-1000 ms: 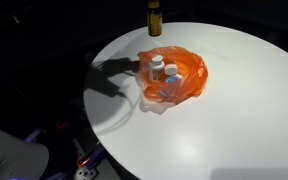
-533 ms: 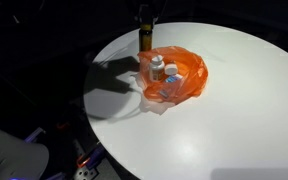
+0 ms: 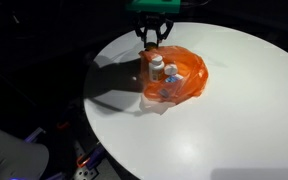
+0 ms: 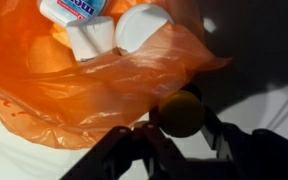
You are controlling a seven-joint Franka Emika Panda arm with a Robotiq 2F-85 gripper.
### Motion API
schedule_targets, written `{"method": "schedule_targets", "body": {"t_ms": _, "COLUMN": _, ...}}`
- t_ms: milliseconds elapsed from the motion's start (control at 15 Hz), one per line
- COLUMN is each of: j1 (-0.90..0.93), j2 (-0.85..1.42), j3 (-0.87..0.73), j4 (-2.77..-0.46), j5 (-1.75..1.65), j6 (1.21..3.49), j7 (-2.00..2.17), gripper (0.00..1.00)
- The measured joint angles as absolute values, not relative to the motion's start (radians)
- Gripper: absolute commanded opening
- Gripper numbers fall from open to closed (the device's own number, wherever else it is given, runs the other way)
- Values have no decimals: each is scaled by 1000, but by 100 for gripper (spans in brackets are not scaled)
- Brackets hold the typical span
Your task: Place the yellow and brown bottle on the table
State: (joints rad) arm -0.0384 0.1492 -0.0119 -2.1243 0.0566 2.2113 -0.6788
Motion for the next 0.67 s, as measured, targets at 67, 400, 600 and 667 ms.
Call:
{"method": "schedule_targets", "body": {"t_ms": 67, "j1": -41, "j2": 151, "j3": -12, "j4": -2125, "j5": 57, "j6": 2219, "j7": -685, "gripper": 76}}
{"method": "schedule_targets", "body": {"t_ms": 400, "j1": -47, "j2": 154, "j3": -12, "j4": -2128, "j5": 56, "j6": 2240, "j7": -692, "gripper": 100}}
{"method": "schedule_targets", "body": {"t_ms": 600, "j1": -42, "j2": 93, "j3": -8, "j4": -2142, "j5": 49, "j6": 2207, "j7": -638, "gripper": 100}}
{"method": "schedule_targets", "body": {"t_ms": 667, "j1": -39, "j2": 64, "j3": -7, "j4": -2147, "j5": 44, "j6": 2190, "j7": -613, "gripper": 100}}
